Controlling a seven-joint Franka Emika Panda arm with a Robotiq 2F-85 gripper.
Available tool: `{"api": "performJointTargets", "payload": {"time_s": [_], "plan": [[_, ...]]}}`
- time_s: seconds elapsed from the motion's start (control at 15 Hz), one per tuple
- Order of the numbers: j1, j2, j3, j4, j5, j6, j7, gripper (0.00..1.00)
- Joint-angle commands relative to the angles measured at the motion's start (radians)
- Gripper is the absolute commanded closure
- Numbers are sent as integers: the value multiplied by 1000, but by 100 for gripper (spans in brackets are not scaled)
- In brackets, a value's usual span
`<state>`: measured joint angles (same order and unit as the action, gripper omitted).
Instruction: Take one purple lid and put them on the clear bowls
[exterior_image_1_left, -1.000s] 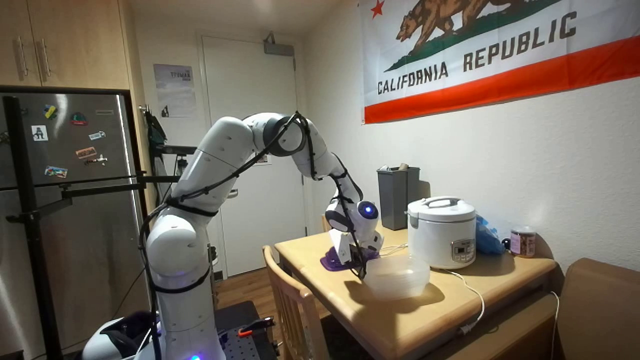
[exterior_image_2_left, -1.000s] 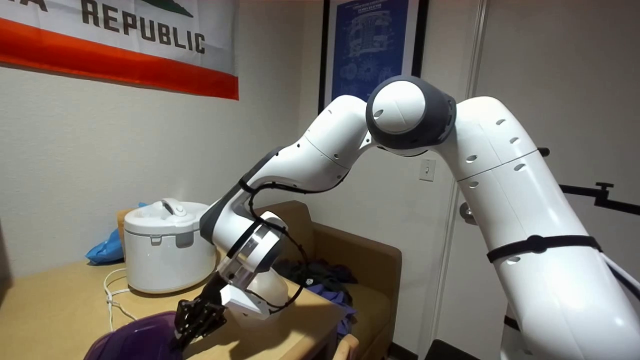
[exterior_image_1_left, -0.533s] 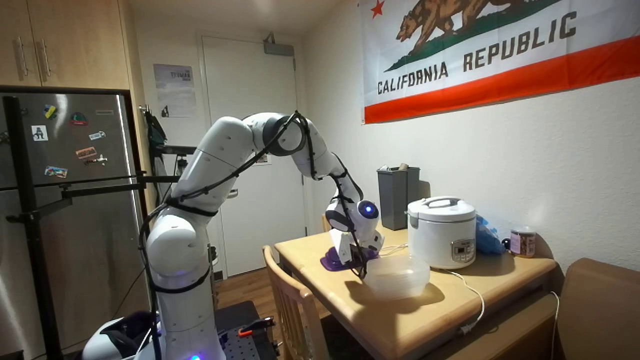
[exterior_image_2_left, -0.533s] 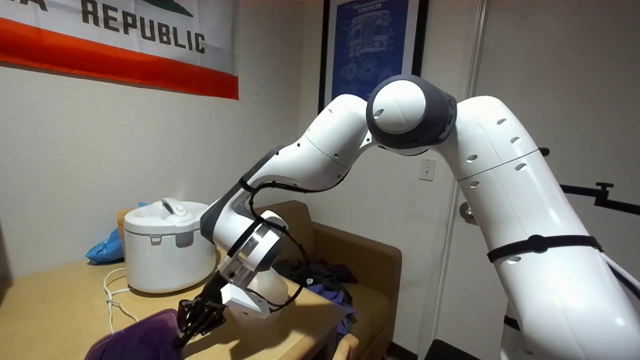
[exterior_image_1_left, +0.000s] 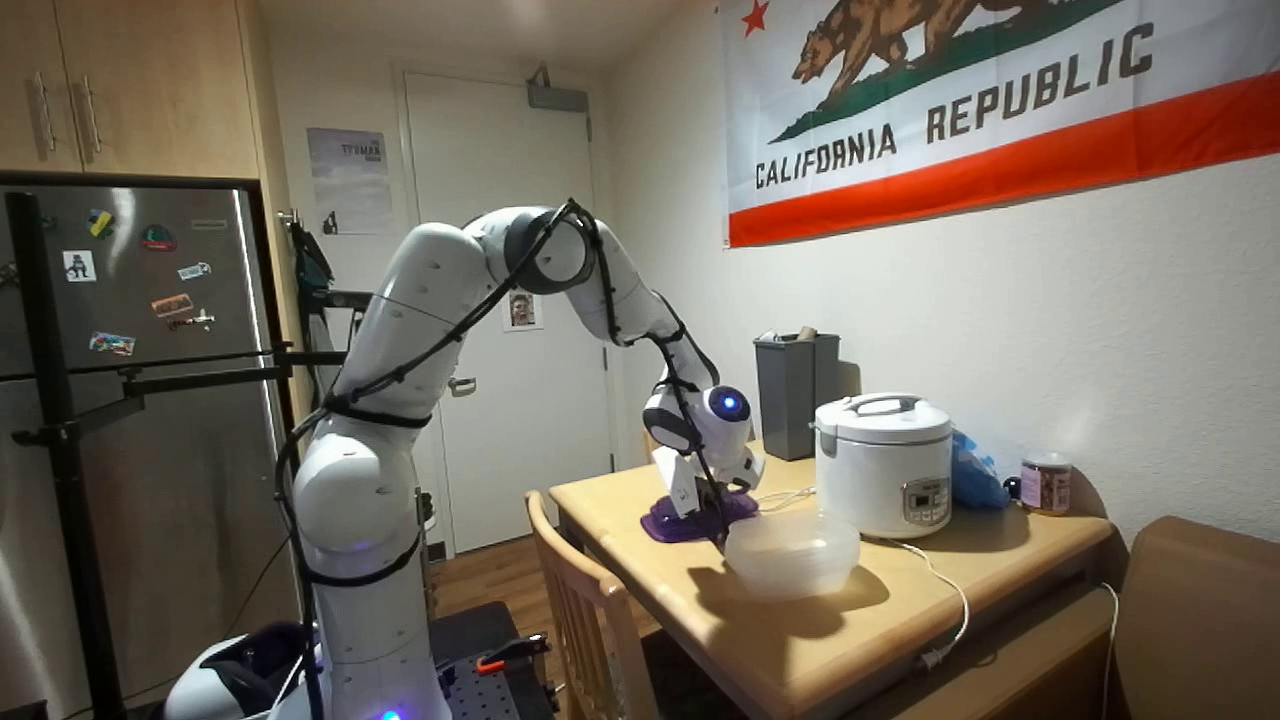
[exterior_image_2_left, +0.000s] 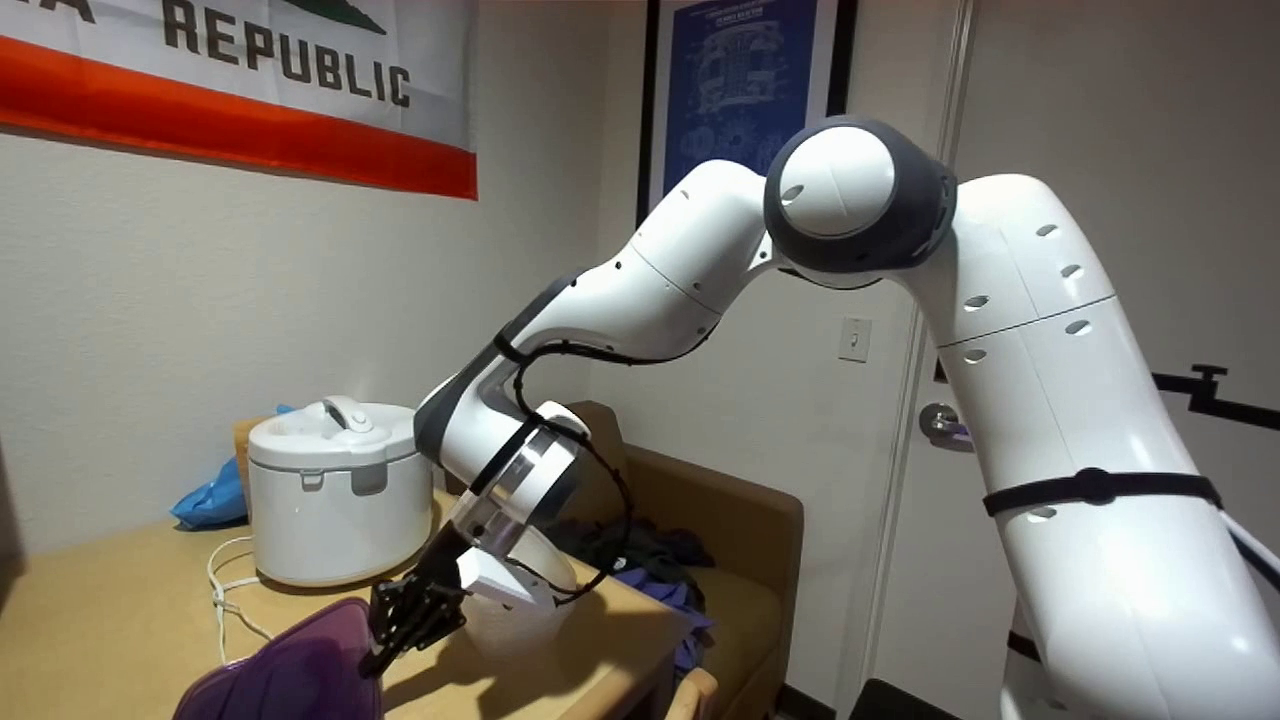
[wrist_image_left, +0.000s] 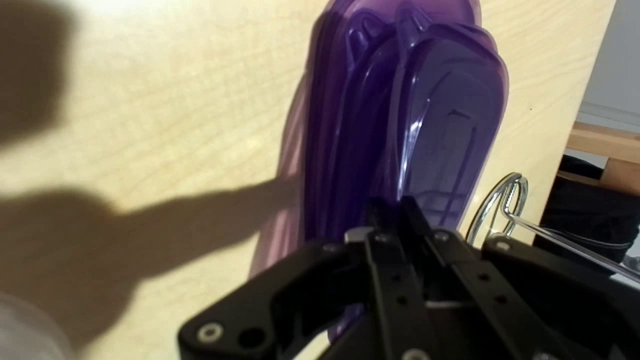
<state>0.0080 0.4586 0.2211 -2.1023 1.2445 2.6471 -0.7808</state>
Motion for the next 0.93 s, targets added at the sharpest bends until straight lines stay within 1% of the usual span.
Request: {"api": "performJointTargets", "payload": {"time_s": [0.0,0.47,0.87], "plan": [[-9,-113,4,-100,24,8,-6,98],[-17,-253,0,-212,26,21,0,98],[-25,-418,-6,-346,60,62,3,98]]}}
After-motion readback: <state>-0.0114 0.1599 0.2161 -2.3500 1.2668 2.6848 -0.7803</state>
